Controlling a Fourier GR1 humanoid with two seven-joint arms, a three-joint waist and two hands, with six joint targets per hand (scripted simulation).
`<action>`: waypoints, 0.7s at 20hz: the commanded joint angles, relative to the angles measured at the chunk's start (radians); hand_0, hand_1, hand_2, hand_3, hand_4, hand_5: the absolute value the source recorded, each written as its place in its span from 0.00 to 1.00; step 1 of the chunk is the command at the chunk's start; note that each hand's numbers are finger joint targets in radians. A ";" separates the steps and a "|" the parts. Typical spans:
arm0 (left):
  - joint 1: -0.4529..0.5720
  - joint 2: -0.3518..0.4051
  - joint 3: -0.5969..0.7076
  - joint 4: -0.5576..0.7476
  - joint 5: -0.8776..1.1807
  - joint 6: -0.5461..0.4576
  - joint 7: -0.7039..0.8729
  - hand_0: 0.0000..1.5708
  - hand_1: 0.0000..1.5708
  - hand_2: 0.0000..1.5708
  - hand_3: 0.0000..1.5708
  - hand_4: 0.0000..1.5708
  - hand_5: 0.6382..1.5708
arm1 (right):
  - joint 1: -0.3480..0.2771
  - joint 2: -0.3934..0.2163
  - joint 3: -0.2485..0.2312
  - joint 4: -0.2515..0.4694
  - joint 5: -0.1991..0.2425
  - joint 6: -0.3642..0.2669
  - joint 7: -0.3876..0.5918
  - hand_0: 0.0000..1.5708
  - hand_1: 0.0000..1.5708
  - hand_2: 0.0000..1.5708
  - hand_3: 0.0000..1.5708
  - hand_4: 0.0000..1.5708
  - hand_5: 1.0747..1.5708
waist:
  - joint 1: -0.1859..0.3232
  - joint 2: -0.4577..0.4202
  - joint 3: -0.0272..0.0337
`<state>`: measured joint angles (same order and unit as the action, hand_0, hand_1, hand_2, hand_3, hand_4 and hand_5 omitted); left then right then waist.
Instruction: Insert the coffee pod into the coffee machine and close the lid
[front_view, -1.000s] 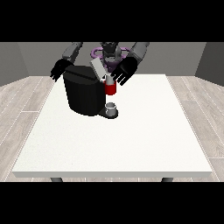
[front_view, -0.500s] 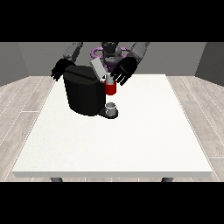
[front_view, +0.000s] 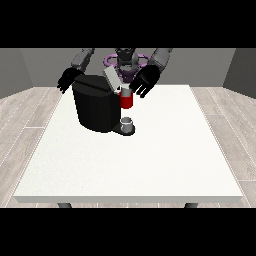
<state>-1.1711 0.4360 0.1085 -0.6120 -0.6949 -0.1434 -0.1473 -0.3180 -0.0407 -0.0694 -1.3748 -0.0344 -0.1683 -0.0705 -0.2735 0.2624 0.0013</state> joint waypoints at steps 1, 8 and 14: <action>0.047 -0.010 -0.022 0.003 -0.018 0.003 -0.051 0.58 0.58 0.65 0.55 0.23 1.00 | -0.006 -0.017 -0.022 -0.008 -0.026 0.016 0.011 0.00 0.00 0.00 0.00 0.26 1.00 | 0.007 0.001 -0.0012; 0.024 0.068 -0.044 0.029 -0.068 -0.041 -0.072 0.00 0.00 0.00 0.00 0.00 1.00 | 0.020 0.015 0.035 -0.036 0.020 -0.010 0.014 0.00 0.00 0.00 0.00 0.22 1.00 | -0.021 0.020 -0.0014; 0.035 -0.016 -0.062 -0.019 -0.076 -0.031 -0.027 0.00 0.00 0.00 0.00 0.00 1.00 | 0.004 -0.005 -0.025 0.052 -0.010 -0.002 -0.050 0.00 0.00 0.00 0.00 0.26 1.00 | 0.038 -0.030 -0.0009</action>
<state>-1.1664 0.4501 0.0605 -0.6190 -0.7548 -0.1944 -0.1786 -0.3167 -0.0428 -0.0798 -1.3444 -0.0342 -0.1735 -0.1017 -0.2568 0.2512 0.0014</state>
